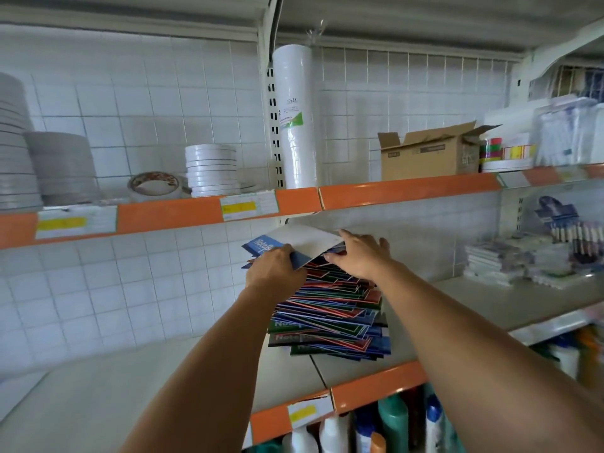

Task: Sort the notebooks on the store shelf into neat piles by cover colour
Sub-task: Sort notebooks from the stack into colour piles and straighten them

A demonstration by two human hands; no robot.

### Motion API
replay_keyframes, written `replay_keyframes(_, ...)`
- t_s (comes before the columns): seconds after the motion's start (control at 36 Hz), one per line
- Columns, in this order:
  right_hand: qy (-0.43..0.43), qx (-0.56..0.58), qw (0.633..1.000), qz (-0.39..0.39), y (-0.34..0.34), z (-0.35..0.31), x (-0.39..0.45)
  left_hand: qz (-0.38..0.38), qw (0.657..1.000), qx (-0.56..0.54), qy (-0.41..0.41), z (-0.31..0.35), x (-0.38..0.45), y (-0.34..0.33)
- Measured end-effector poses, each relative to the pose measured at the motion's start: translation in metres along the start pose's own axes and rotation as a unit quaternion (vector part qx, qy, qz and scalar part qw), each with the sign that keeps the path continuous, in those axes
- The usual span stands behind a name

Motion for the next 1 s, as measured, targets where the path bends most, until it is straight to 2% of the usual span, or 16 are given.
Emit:
replay_keyframes(0.06, 0.008, -0.017, 1.0, 0.023, 0.005, -0.002, 0.002, -0.019, 0.999, 0.023, 0.015, 0.001, 0.001, -0.004)
replay_keyframes(0.14, 0.013, -0.032, 0.999, 0.04, 0.009, -0.003, 0.005, -0.001, 0.998, 0.062, 0.029, 0.01, 0.0, -0.002)
replay_keyframes(0.25, 0.019, -0.075, 0.997, 0.027, 0.006, -0.003, 0.005, 0.046, 0.992, 0.114, 0.026, 0.017, -0.002, -0.002)
replay_keyframes(0.39, 0.043, -0.066, 0.997, 0.02, -0.002, -0.005, 0.006, 0.048, 0.986, 0.156, 0.024, 0.007, 0.0, 0.002)
replay_keyframes(0.56, 0.046, -0.087, 0.994, 0.048, 0.004, -0.014, 0.001, 0.082, 0.983, 0.166, 0.0, 0.002, -0.005, 0.009)
replay_keyframes(0.72, 0.086, -0.138, 0.982, 0.1, 0.016, -0.028, -0.006, 0.073, 0.985, 0.155, 0.038, -0.009, -0.012, 0.015)
replay_keyframes(0.89, 0.11, -0.028, 0.993, 0.026, 0.011, -0.022, -0.012, 0.093, 0.988, 0.099, 0.076, -0.028, -0.025, 0.028)
replay_keyframes(1.0, 0.103, -0.013, 0.994, -0.029, 0.005, -0.021, -0.016, 0.104, 0.986, 0.097, 0.082, -0.04, -0.038, 0.035)
Point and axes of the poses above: each hand's wrist, its own x-axis towards the middle knuckle, its own y-axis out of the back of the hand, z = x × y, the point moved 10 cm from there along x, towards the middle knuckle, and after that the axes turned 3 degrees about y, right-handed, at the moved point
